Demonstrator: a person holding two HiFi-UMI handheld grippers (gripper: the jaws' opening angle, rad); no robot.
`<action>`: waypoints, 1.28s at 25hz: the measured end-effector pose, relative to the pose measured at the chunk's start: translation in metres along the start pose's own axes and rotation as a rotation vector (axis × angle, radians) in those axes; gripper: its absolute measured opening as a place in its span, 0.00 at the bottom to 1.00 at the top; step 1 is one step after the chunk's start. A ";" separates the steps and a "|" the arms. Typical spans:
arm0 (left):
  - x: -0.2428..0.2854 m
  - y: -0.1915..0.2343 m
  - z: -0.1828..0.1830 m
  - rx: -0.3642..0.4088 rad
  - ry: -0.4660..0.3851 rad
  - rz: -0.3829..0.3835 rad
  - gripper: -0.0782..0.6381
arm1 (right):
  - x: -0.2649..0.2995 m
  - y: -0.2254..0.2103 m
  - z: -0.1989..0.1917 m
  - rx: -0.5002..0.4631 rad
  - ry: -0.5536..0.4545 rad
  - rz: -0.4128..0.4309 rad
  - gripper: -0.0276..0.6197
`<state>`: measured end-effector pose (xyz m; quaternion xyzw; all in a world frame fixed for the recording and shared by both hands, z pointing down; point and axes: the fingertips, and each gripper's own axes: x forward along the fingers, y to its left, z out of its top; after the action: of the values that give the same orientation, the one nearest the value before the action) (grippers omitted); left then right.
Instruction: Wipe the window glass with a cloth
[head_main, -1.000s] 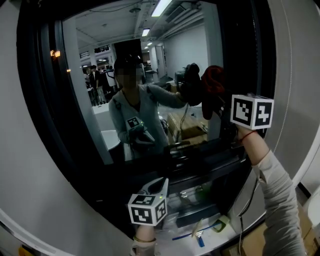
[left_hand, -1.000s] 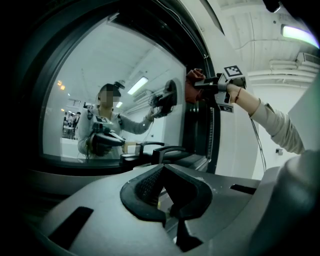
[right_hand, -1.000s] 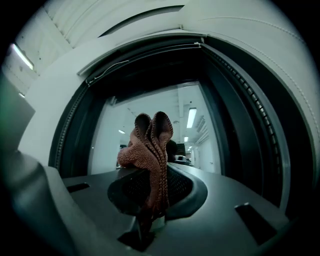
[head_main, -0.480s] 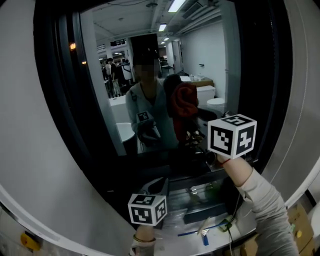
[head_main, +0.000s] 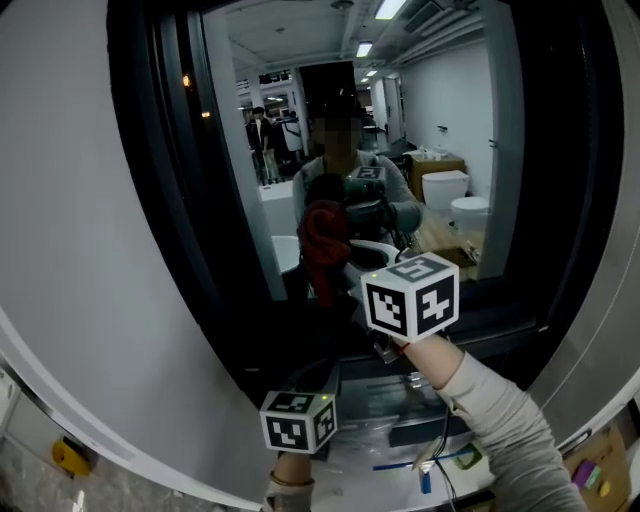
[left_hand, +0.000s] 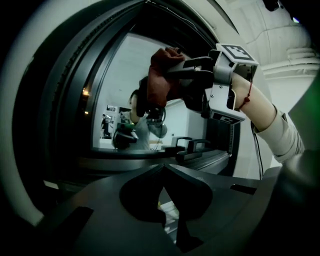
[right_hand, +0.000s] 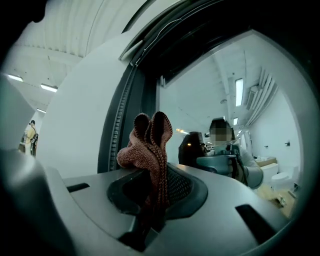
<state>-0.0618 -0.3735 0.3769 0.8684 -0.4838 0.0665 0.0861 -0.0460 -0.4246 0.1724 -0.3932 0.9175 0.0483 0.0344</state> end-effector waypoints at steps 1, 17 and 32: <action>-0.004 0.004 -0.002 -0.004 -0.001 0.015 0.12 | 0.006 0.007 -0.006 0.007 0.005 0.015 0.12; -0.016 0.032 -0.009 -0.043 -0.005 0.077 0.12 | 0.066 0.021 -0.068 0.060 0.118 0.052 0.12; 0.004 0.004 -0.004 -0.017 0.001 0.013 0.12 | 0.018 -0.028 -0.063 0.062 0.115 -0.036 0.12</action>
<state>-0.0638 -0.3780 0.3818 0.8644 -0.4901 0.0632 0.0933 -0.0395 -0.4643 0.2314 -0.4103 0.9119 -0.0034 -0.0052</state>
